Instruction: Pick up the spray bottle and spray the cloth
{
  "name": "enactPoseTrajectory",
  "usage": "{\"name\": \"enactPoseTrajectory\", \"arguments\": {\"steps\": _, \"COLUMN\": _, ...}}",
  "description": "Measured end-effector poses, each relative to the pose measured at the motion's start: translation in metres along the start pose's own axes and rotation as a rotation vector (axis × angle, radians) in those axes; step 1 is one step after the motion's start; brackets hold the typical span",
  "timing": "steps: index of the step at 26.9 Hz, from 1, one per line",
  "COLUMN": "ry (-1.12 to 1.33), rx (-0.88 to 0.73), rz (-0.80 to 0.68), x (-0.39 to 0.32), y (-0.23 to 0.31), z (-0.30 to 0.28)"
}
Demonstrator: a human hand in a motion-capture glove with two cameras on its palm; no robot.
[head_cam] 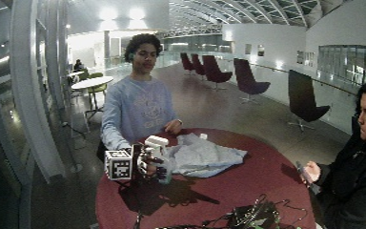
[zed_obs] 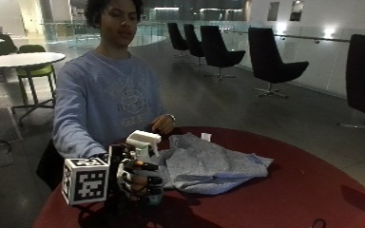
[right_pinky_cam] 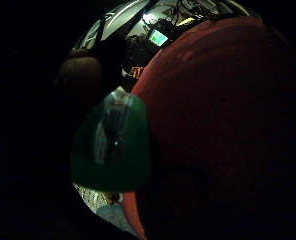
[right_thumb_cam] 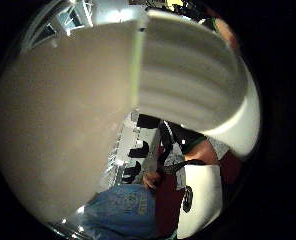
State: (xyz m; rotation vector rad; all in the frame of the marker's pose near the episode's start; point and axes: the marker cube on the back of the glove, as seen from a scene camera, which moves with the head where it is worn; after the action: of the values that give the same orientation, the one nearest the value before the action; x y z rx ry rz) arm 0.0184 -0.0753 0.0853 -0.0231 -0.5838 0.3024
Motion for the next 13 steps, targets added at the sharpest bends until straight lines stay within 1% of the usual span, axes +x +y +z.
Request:
{"name": "enactPoseTrajectory", "arguments": {"steps": 5, "ry": 0.004, "rx": 0.097, "rz": -0.027, "x": 0.002, "y": -0.004, "z": 0.004}}
{"name": "enactPoseTrajectory", "arguments": {"steps": 8, "ry": 0.019, "rx": 0.121, "rz": -0.046, "x": 0.0, "y": -0.004, "z": 0.004}}
{"name": "enactPoseTrajectory", "arguments": {"steps": 10, "ry": 0.031, "rx": 0.111, "rz": -0.051, "x": -0.005, "y": -0.004, "z": 0.003}}
{"name": "enactPoseTrajectory", "arguments": {"steps": 13, "ry": 0.069, "rx": 0.038, "rz": -0.064, "x": -0.021, "y": -0.007, "z": 0.0}}
